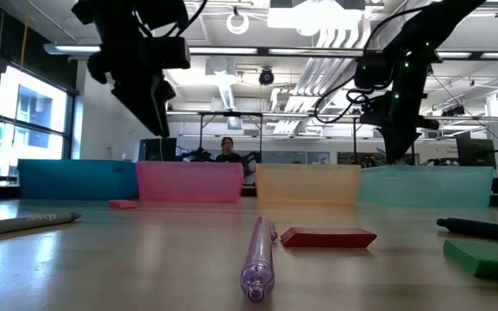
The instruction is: Sort crayons/erasers/pens/pencils in bins
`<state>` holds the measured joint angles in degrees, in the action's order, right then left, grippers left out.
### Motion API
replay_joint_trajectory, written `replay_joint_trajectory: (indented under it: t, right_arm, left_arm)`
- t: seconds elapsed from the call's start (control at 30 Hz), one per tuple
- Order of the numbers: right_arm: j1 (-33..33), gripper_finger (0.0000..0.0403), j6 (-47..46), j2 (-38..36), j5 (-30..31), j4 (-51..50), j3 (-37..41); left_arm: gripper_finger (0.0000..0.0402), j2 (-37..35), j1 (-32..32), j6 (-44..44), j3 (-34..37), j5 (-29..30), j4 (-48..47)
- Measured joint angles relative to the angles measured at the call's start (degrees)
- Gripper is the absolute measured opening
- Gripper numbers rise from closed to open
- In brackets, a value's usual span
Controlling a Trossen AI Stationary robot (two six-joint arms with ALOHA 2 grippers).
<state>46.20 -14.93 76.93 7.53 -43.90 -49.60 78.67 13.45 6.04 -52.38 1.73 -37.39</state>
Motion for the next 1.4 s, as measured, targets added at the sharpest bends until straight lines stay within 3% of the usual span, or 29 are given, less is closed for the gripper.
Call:
replay_joint_trajectory:
  t: [0.5, 0.93, 1.07, 1.4]
  right_arm:
    - [1.85, 0.0012, 4.01, 0.13, -2.86, -0.68, -0.02]
    - [1.63, 0.0013, 4.74, 6.38, -4.57, -0.9, -0.06]
    - [1.63, 0.0033, 4.64, 6.34, -4.57, -0.85, -0.06]
    - [1.63, 0.0128, 4.72, 6.29, -4.56, -1.03, -0.19]
  left_arm:
    - [0.017, 4.99, -4.81, 0.15, 0.02, -0.1, -0.92]
    - [0.017, 6.47, -5.31, 6.4, 0.02, -3.01, -5.13]
    - [0.017, 7.29, -5.61, 10.97, 0.02, -3.01, -6.29]
    - [0.017, 13.18, -5.71, 15.77, 0.04, -3.01, -6.01]
